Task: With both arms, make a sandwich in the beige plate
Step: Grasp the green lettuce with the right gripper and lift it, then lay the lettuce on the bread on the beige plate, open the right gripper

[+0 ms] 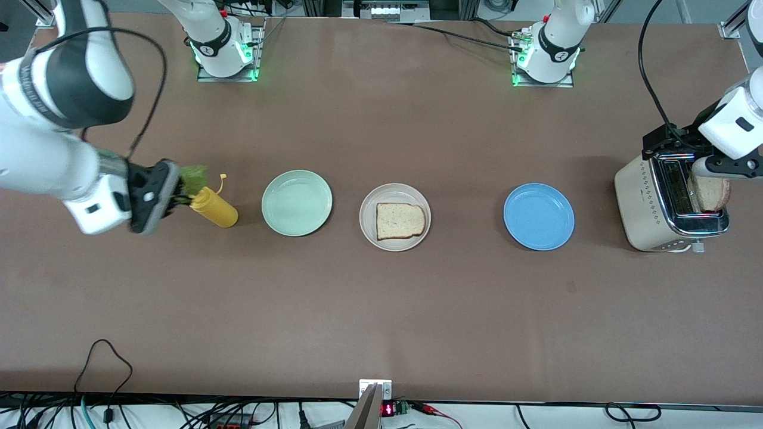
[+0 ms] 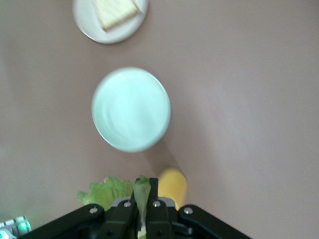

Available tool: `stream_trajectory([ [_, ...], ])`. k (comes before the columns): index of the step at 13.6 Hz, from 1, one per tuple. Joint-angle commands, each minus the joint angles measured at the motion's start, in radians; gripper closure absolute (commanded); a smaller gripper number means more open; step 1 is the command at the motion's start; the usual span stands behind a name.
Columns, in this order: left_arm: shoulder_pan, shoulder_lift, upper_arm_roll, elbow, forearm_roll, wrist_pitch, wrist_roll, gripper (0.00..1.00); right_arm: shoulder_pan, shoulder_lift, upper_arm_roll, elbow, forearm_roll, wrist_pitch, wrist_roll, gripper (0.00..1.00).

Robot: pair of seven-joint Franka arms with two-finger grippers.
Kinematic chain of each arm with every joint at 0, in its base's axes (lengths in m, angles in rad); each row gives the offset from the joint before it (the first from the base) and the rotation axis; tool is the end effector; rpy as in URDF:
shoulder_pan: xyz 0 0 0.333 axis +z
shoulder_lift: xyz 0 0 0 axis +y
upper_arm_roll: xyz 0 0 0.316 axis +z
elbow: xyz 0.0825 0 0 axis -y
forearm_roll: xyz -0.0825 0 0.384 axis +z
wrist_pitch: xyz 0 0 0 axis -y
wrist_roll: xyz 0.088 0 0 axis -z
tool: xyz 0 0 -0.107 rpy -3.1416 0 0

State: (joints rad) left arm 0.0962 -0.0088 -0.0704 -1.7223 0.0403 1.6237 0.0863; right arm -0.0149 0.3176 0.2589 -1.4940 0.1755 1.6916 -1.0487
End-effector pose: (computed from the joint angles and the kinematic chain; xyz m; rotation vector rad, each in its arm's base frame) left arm 0.5493 0.0182 0.5624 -3.1011 0.0999 0.1428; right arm 0.6249 0.1518 0.4879 -2.3206 -1.6809 0.0022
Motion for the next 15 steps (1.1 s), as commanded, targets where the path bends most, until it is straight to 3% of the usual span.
stream_trajectory([
  [1, 0.026, -0.019, -0.005, 0.009, 0.021, -0.042, 0.007, 0.0, 0.094, 0.023, 0.045, 0.066, 0.012, -0.004, -0.002, 1.0],
  [8, 0.068, -0.011, -0.005, 0.007, 0.021, -0.025, 0.009, 0.0, 0.352, 0.185, 0.043, 0.066, -0.042, 0.354, 0.013, 1.0],
  [15, 0.089, -0.034, -0.005, 0.007, 0.021, -0.08, 0.01, 0.0, 0.475, 0.379, 0.034, 0.064, -0.14, 0.712, 0.088, 1.0],
])
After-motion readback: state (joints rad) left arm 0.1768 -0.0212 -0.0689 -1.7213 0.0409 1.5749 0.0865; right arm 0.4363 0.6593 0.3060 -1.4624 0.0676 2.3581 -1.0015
